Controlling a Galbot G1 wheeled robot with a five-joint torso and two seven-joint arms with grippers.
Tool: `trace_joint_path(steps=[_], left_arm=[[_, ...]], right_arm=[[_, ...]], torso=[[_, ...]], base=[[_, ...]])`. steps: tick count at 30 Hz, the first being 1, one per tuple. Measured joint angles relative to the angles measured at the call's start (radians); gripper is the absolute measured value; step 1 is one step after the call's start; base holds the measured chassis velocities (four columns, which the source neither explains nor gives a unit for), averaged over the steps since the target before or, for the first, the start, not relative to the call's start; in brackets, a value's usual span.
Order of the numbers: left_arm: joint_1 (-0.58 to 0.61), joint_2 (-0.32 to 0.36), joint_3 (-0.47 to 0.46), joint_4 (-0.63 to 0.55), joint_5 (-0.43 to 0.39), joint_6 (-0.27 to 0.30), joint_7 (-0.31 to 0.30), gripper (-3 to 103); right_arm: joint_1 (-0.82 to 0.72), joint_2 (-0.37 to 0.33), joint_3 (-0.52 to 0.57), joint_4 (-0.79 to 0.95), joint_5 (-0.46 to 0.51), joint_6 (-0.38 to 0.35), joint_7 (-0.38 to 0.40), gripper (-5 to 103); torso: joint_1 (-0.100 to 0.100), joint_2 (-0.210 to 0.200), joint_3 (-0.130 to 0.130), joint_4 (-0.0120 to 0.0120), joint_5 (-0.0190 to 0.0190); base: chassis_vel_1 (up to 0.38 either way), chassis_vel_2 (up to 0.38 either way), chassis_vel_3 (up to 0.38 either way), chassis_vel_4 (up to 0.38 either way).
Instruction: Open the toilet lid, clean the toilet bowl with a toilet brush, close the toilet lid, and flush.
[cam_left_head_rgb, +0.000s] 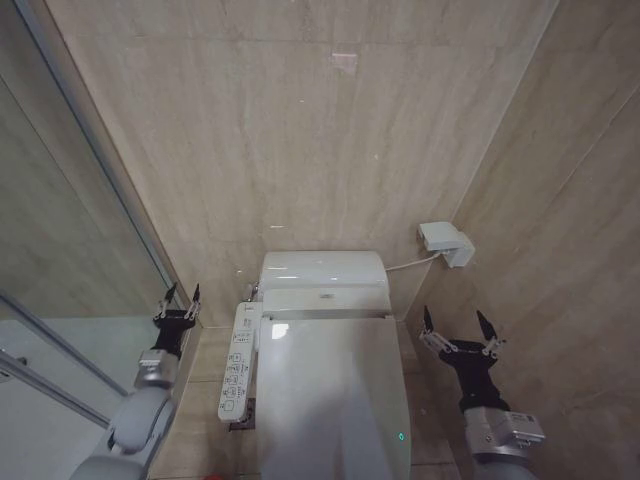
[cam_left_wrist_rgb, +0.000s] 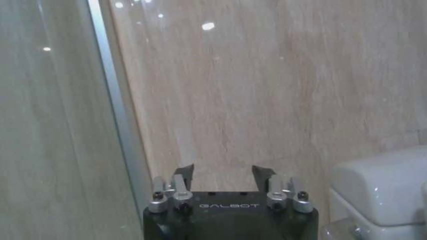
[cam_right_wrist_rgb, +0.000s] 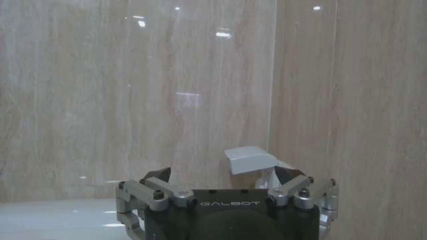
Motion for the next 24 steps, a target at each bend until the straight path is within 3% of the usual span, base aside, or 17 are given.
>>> trace_joint_path(steps=[7, 8, 14, 15, 24], left_arm=[[0.13, -0.027, -0.075, -0.151, 0.008, 0.008, 0.013, 62], [0.159, -0.04, -0.095, -0.178, 0.01, 0.009, 0.02, 89], [0.283, -0.102, -0.143, -0.278, 0.015, 0.008, 0.036, 89], [0.313, -0.114, -0.147, -0.3, 0.019, 0.007, 0.037, 100], [0.404, -0.149, -0.153, -0.387, 0.018, 0.009, 0.038, 100]], right_arm=[[0.0, 0.0, 0.0, 0.0, 0.0, 0.0, 0.0, 100], [0.0, 0.0, 0.0, 0.0, 0.0, 0.0, 0.0, 100], [0.0, 0.0, 0.0, 0.0, 0.0, 0.0, 0.0, 100], [0.0, 0.0, 0.0, 0.0, 0.0, 0.0, 0.0, 100], [0.0, 0.0, 0.0, 0.0, 0.0, 0.0, 0.0, 100]], torso=[[0.0, 0.0, 0.0, -0.0001, 0.0], [0.0, 0.0, 0.0, -0.0001, 0.0], [0.0, 0.0, 0.0, 0.0002, 0.0], [0.0, 0.0, 0.0, 0.0002, -0.0001], [0.0, 0.0, 0.0, 0.0, -0.0001]], base=[[0.0, 0.0, 0.0, 0.0], [0.0, 0.0, 0.0, 0.0], [0.0, 0.0, 0.0, 0.0], [0.0, 0.0, 0.0, 0.0], [0.0, 0.0, 0.0, 0.0]])
